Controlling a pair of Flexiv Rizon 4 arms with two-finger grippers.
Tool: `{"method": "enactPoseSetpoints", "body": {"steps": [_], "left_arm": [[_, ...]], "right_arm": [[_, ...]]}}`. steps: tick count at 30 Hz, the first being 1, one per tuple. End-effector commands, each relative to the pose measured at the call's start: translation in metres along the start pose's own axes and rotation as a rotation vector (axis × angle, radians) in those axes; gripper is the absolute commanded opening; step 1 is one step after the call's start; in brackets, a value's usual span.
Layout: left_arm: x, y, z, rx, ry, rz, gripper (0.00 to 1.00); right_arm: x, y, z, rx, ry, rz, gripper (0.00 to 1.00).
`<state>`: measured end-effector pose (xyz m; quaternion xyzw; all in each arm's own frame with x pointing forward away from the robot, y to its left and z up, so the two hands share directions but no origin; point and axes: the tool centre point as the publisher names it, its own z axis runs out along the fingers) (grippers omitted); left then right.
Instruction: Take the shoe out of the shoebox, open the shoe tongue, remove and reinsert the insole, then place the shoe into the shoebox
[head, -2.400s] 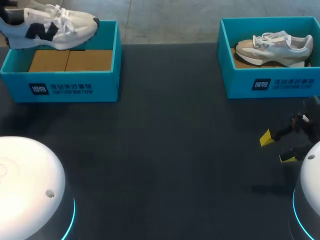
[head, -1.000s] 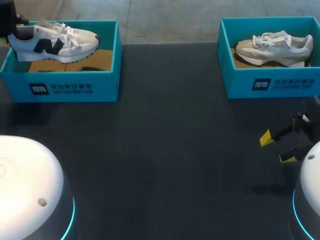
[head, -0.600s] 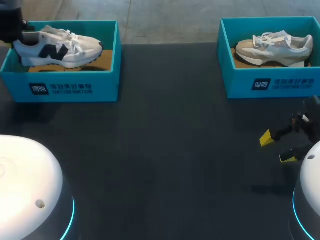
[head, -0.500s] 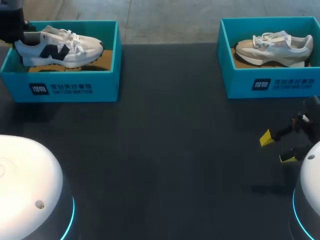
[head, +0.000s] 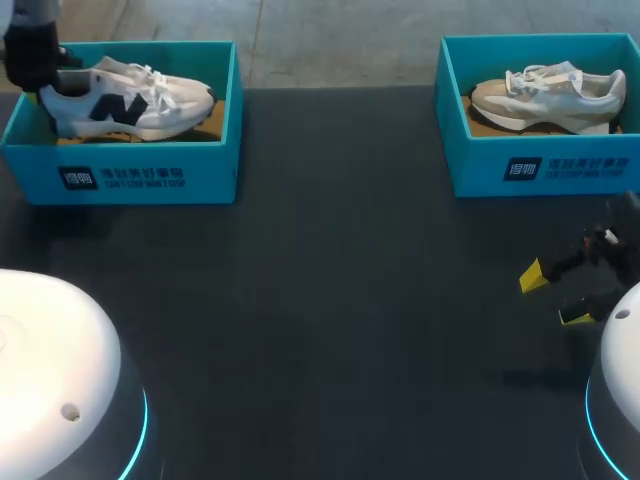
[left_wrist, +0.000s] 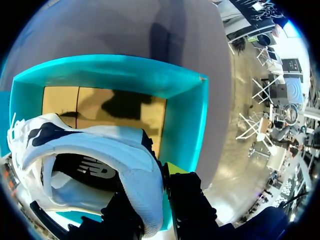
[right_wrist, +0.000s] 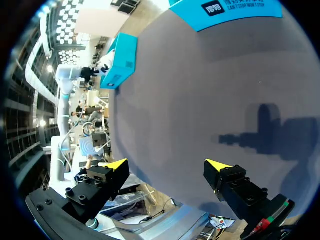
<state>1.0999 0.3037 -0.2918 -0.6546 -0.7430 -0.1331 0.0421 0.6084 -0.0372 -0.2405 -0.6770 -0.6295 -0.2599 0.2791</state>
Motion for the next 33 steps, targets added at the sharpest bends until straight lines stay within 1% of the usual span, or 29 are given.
{"method": "enactPoseSetpoints", "body": {"steps": [1, 11, 16, 19, 25, 33], "left_arm": [[0.0, -0.005, -0.002, 0.003, -0.009, 0.01, 0.0], [0.001, -0.027, -0.002, 0.0, -0.01, 0.056, 0.0], [0.0, -0.038, 0.005, 0.002, 0.013, 0.081, 0.0], [0.0, -0.041, 0.009, 0.019, 0.017, 0.078, 0.0], [0.0, -0.043, 0.012, 0.036, 0.015, 0.064, 0.0], [0.001, -0.036, 0.018, 0.05, 0.016, 0.041, 0.0]], "right_arm": [[0.001, -0.001, 0.0, -0.001, -0.003, 0.002, 1.0], [0.001, -0.001, 0.0, -0.001, -0.003, 0.002, 1.0], [0.001, -0.001, 0.0, -0.001, -0.003, 0.002, 1.0], [0.001, -0.001, 0.0, -0.001, -0.003, 0.002, 1.0], [0.001, -0.001, 0.0, -0.001, -0.003, 0.002, 1.0], [0.001, -0.001, 0.0, -0.001, -0.003, 0.002, 1.0]]}}
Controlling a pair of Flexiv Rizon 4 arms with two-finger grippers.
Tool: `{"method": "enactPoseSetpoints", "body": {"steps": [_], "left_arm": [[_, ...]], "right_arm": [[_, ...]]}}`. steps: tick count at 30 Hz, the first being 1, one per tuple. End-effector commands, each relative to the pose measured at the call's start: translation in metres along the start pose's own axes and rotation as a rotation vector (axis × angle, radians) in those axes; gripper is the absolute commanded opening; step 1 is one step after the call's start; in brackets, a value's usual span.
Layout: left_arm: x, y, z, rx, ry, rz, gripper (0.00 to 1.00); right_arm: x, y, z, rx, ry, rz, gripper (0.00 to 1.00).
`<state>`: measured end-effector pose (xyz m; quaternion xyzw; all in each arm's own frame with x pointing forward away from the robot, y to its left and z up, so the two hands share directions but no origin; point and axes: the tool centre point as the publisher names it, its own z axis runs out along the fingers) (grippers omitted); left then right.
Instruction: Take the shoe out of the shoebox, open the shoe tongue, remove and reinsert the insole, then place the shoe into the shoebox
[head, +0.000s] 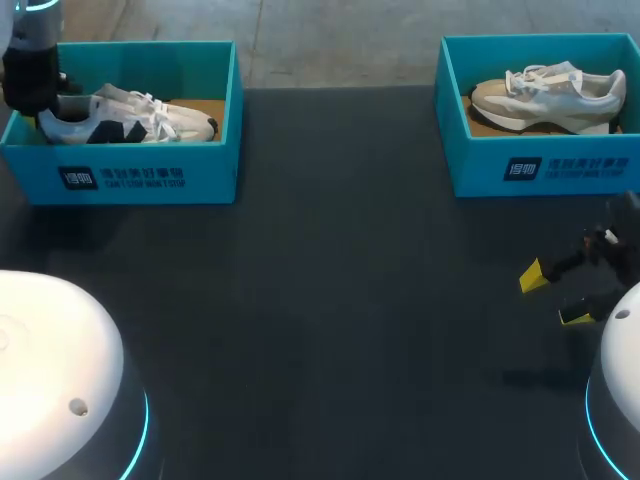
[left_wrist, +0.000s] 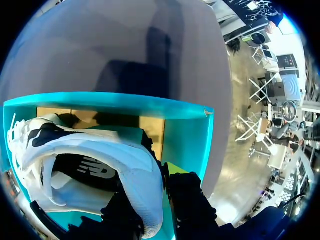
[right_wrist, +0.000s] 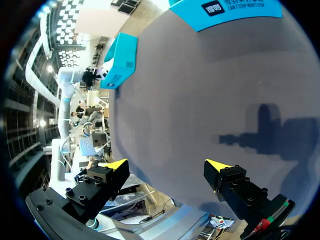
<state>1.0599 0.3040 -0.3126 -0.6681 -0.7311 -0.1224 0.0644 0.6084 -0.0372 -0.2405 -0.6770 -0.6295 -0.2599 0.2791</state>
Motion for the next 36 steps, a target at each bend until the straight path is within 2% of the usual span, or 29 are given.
{"method": "enactPoseSetpoints", "body": {"steps": [1, 12, 36], "left_arm": [[0.0, 0.007, 0.002, 0.011, 0.0, -0.002, 0.0], [-0.009, 0.015, 0.013, 0.035, 0.009, -0.01, 0.0], [-0.022, 0.008, 0.027, 0.054, 0.015, 0.027, 0.0]], "right_arm": [[0.001, -0.001, 0.0, -0.001, -0.003, 0.002, 1.0], [0.001, -0.001, 0.0, -0.001, -0.003, 0.002, 1.0], [0.001, -0.001, 0.0, -0.001, -0.003, 0.002, 1.0]]}}
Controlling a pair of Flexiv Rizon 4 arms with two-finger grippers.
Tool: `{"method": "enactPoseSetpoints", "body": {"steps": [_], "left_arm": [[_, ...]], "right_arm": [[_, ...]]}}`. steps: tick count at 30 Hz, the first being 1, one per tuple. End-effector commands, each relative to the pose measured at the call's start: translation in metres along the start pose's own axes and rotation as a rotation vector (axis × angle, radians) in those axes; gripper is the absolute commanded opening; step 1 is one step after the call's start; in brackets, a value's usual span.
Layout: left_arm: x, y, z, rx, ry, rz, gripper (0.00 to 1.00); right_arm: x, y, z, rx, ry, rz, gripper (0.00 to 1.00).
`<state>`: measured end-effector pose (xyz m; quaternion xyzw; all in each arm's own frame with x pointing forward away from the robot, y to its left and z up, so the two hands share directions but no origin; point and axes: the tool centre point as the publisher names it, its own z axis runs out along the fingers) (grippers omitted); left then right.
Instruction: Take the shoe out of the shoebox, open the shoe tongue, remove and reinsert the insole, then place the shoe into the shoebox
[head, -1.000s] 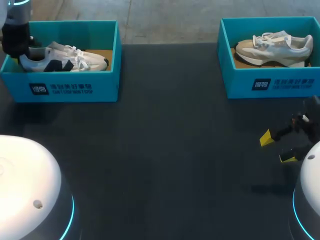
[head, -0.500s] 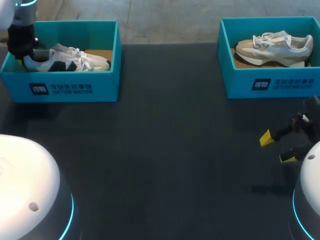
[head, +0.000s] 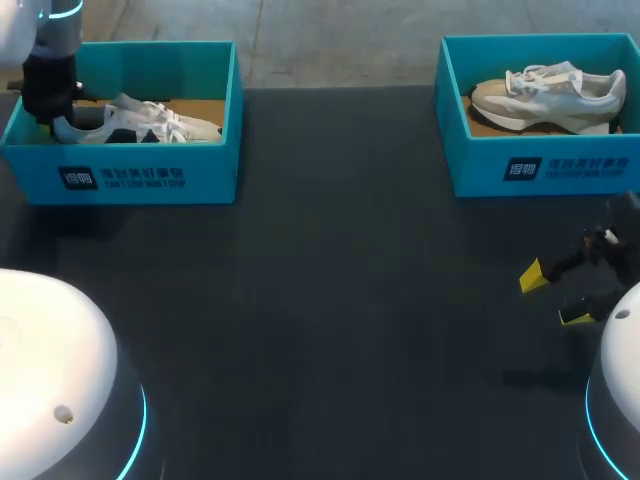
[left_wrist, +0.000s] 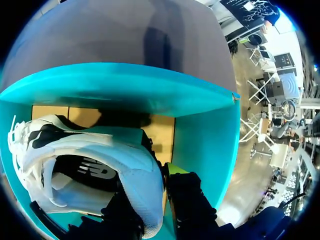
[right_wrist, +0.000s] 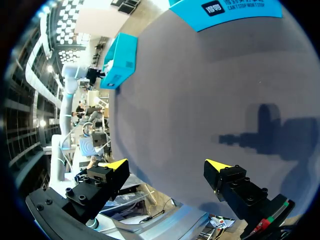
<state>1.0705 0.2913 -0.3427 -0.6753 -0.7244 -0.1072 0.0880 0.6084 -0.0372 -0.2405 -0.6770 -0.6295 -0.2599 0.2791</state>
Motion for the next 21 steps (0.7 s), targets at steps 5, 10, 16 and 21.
{"method": "enactPoseSetpoints", "body": {"steps": [5, 10, 16, 21], "left_arm": [[-0.003, 0.001, 0.007, 0.018, 0.004, 0.002, 0.0], [-0.002, 0.001, 0.013, 0.036, 0.003, 0.002, 0.0], [-0.001, 0.001, 0.018, 0.045, 0.007, 0.01, 0.0], [-0.002, -0.002, 0.021, 0.051, 0.008, 0.023, 0.0]], "right_arm": [[0.001, -0.001, 0.0, -0.001, -0.003, 0.002, 1.0], [0.001, -0.001, 0.0, -0.001, -0.003, 0.002, 1.0], [0.001, -0.001, 0.0, -0.001, -0.003, 0.002, 1.0], [0.001, -0.001, 0.0, -0.001, -0.003, 0.002, 1.0]]}}
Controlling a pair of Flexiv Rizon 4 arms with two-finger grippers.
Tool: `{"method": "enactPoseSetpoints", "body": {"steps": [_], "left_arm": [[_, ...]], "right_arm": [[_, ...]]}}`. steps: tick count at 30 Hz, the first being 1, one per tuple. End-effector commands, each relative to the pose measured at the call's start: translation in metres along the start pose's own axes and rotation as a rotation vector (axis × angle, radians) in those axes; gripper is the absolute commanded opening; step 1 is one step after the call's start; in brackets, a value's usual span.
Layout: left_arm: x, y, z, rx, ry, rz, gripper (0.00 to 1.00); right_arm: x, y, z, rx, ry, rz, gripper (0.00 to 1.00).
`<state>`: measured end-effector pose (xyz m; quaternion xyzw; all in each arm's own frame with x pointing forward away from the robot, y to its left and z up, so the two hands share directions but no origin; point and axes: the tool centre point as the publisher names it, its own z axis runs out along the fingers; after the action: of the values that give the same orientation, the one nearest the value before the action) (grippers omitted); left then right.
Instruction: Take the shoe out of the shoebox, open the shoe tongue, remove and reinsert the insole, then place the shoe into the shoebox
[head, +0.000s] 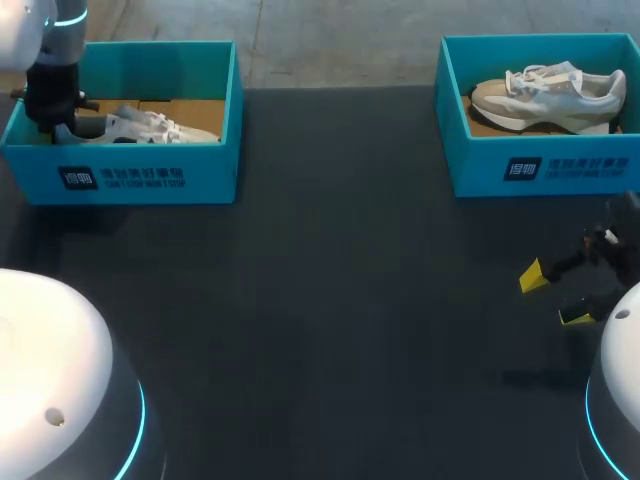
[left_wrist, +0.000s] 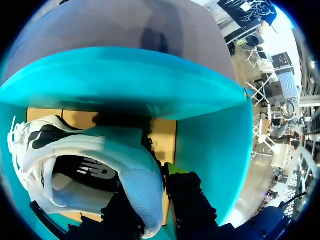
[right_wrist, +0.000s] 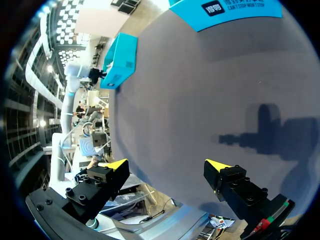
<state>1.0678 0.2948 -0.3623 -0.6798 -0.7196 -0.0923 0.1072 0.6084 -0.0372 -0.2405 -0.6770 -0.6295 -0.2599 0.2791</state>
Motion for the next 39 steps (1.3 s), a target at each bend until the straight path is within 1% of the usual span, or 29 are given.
{"method": "enactPoseSetpoints", "body": {"steps": [1, 18, 19, 20, 22, 23, 24, 25, 31, 37, 39], "left_arm": [[0.0, 0.001, 0.002, 0.008, 0.001, 0.005, 0.0], [-0.001, 0.0, 0.011, 0.032, 0.016, 0.007, 0.0], [0.0, 0.0, 0.011, 0.032, 0.015, 0.006, 0.09], [0.0, 0.001, 0.011, 0.033, 0.014, 0.006, 0.27], [0.001, 0.002, 0.011, 0.033, 0.011, 0.004, 0.59], [0.002, 0.002, 0.011, 0.034, 0.009, 0.003, 0.76], [0.002, 0.003, 0.01, 0.034, 0.008, 0.001, 0.88], [0.002, 0.003, 0.01, 0.033, 0.006, -0.001, 0.93], [0.004, 0.005, 0.004, 0.028, -0.013, -0.018, 0.96], [0.006, 0.004, -0.005, 0.014, -0.034, -0.024, 0.91], [0.005, 0.004, -0.009, 0.006, -0.042, -0.024, 0.91]], "right_arm": [[0.001, -0.001, 0.0, -0.001, -0.003, 0.002, 1.0], [0.001, -0.001, 0.0, -0.001, -0.003, 0.002, 1.0], [0.001, -0.001, 0.0, -0.001, -0.003, 0.002, 1.0], [0.001, -0.001, 0.0, -0.001, -0.003, 0.002, 1.0], [0.001, -0.001, 0.0, -0.001, -0.003, 0.002, 1.0], [0.001, -0.001, 0.0, -0.001, -0.003, 0.002, 1.0], [0.001, -0.001, 0.0, -0.001, -0.003, 0.002, 1.0], [0.001, -0.001, 0.0, -0.001, -0.003, 0.002, 1.0], [0.001, -0.001, 0.0, -0.001, -0.003, 0.002, 1.0], [0.001, -0.001, 0.0, -0.001, -0.003, 0.002, 1.0], [0.001, -0.001, 0.0, -0.001, -0.003, 0.002, 1.0]]}}
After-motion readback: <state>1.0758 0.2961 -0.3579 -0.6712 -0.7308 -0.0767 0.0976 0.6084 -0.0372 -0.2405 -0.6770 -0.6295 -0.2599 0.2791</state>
